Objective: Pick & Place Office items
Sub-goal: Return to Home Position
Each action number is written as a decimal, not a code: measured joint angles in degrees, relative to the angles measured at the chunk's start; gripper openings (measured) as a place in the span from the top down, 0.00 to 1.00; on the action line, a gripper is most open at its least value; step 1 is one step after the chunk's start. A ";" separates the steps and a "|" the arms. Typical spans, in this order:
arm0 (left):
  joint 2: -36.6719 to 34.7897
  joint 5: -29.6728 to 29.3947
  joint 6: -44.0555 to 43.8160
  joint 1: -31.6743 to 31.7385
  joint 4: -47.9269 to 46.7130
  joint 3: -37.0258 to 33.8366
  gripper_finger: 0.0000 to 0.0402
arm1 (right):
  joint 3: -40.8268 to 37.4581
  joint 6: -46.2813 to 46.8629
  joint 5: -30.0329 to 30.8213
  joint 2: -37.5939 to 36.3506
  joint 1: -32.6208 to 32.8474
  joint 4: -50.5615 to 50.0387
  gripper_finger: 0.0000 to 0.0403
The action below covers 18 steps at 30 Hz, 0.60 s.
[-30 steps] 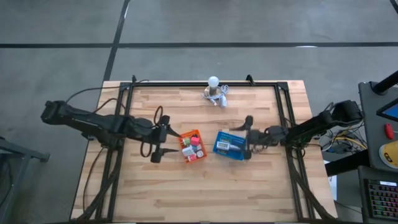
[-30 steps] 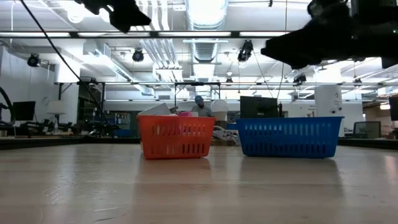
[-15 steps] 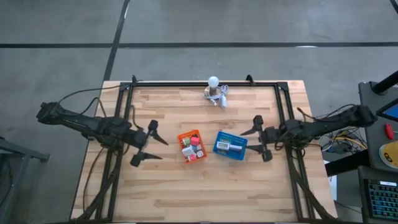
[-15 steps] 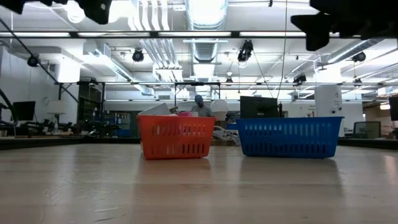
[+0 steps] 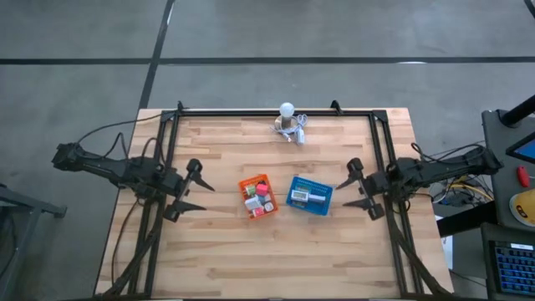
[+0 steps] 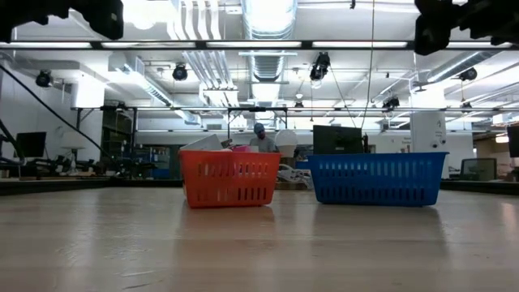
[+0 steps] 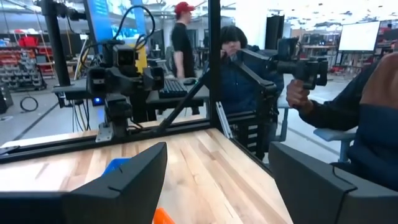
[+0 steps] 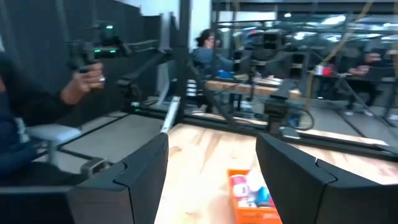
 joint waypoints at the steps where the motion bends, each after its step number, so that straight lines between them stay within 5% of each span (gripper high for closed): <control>1: -0.24 0.00 0.00 0.00 -0.03 -0.01 0.29 | -0.08 0.05 -0.94 -0.04 0.00 0.00 0.41; 11: -0.77 -0.39 0.17 0.00 0.20 -0.53 0.29 | -1.14 0.02 -2.47 -2.38 0.00 -1.35 0.41; 18: -3.51 -0.37 -0.73 0.01 7.47 -6.95 0.29 | -3.88 0.47 -2.67 -6.94 -0.02 -1.38 0.41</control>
